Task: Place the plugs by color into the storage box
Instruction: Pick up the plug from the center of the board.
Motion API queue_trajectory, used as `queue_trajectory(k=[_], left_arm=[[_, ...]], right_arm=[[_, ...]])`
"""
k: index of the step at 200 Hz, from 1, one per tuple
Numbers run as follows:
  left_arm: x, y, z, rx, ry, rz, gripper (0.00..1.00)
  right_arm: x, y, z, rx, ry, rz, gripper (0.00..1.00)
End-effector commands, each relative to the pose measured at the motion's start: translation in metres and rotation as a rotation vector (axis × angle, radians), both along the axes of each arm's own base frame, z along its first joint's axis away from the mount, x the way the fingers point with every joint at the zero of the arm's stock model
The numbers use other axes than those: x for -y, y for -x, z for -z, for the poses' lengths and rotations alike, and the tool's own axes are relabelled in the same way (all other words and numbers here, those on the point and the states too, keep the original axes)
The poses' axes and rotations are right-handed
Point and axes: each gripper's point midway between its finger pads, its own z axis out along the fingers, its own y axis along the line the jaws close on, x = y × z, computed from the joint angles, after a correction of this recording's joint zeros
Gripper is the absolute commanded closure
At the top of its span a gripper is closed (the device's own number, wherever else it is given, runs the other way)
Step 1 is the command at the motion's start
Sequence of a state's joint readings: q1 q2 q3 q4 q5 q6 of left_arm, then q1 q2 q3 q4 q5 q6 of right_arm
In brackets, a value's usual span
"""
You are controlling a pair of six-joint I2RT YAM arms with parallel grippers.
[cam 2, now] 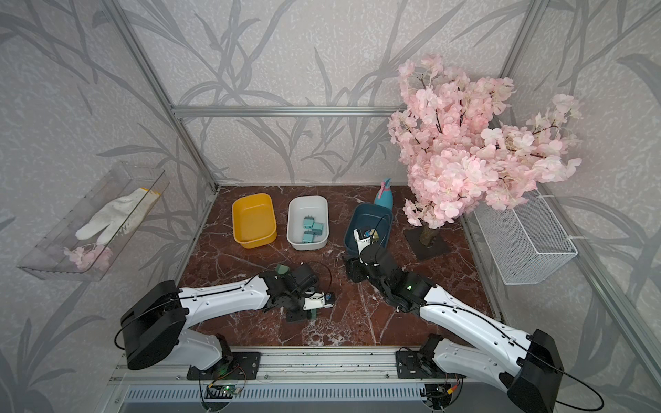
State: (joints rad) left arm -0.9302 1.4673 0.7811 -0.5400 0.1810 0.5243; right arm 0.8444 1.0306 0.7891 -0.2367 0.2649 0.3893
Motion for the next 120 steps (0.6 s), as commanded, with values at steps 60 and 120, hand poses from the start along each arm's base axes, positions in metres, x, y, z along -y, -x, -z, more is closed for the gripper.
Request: queue_trajectory(k=[60,120], left_arm=[[-0.003,0.004,0.005,-0.024,-0.046,0.038,0.52],[0.005,0.008,-0.015,-0.022,0.024,0.054,0.66]], right_arm=[[0.003,-0.004,0.005,0.005,0.019,0.019,0.27],[0.005,-0.002,0.003,0.0,0.01,0.021,0.27]])
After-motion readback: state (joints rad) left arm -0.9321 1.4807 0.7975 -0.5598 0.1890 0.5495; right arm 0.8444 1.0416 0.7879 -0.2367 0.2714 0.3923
